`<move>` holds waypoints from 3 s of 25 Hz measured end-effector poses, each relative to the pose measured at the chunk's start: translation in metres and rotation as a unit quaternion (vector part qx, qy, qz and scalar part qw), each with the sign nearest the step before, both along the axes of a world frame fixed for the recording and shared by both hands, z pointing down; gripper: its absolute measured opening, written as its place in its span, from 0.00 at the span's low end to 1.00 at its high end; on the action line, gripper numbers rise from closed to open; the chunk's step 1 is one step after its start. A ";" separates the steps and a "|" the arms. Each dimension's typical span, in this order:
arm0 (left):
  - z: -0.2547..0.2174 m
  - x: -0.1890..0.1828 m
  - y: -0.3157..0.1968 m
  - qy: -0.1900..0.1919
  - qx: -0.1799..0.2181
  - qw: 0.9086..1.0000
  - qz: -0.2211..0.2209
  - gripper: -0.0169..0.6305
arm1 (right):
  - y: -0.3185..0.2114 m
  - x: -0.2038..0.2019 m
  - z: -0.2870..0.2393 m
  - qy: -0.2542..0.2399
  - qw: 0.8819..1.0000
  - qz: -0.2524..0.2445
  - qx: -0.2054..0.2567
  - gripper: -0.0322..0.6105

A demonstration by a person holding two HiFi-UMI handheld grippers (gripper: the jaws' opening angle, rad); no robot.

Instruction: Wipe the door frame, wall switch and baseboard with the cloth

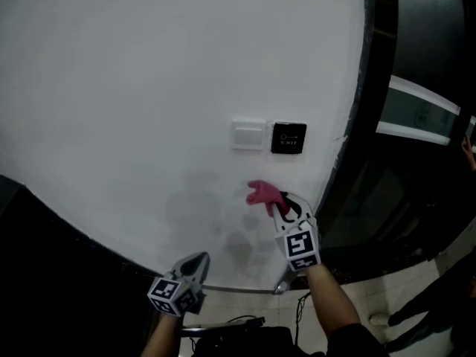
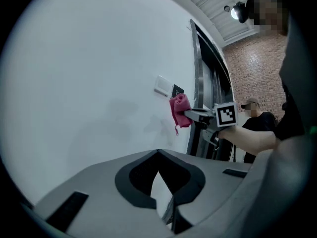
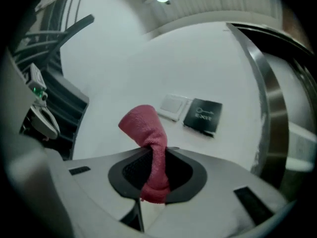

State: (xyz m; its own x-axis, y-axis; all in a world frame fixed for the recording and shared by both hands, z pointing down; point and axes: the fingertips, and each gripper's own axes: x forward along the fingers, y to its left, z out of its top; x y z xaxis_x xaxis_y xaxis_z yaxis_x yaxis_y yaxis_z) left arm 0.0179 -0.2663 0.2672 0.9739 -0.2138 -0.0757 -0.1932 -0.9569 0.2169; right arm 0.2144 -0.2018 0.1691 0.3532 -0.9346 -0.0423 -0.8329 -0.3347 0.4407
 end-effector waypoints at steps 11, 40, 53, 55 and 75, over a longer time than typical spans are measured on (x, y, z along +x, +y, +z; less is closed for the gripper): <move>-0.013 0.036 0.027 0.051 0.021 0.998 0.010 0.03 | 0.128 0.004 0.080 -0.148 0.982 0.032 0.111 0.15; -0.027 0.082 0.051 0.060 0.031 0.997 0.031 0.03 | 0.164 0.080 0.011 0.068 0.992 0.095 0.038 0.15; -0.036 0.098 0.070 0.060 0.040 0.997 0.037 0.03 | 0.177 0.122 -0.198 0.421 0.882 0.212 0.029 0.15; -0.037 0.095 0.070 0.056 0.039 0.997 0.033 0.03 | 0.171 0.126 -0.202 0.435 0.873 0.219 0.022 0.15; -0.020 0.086 0.065 0.037 0.027 0.998 0.035 0.03 | 0.135 0.155 -0.086 0.412 0.882 0.206 -0.099 0.15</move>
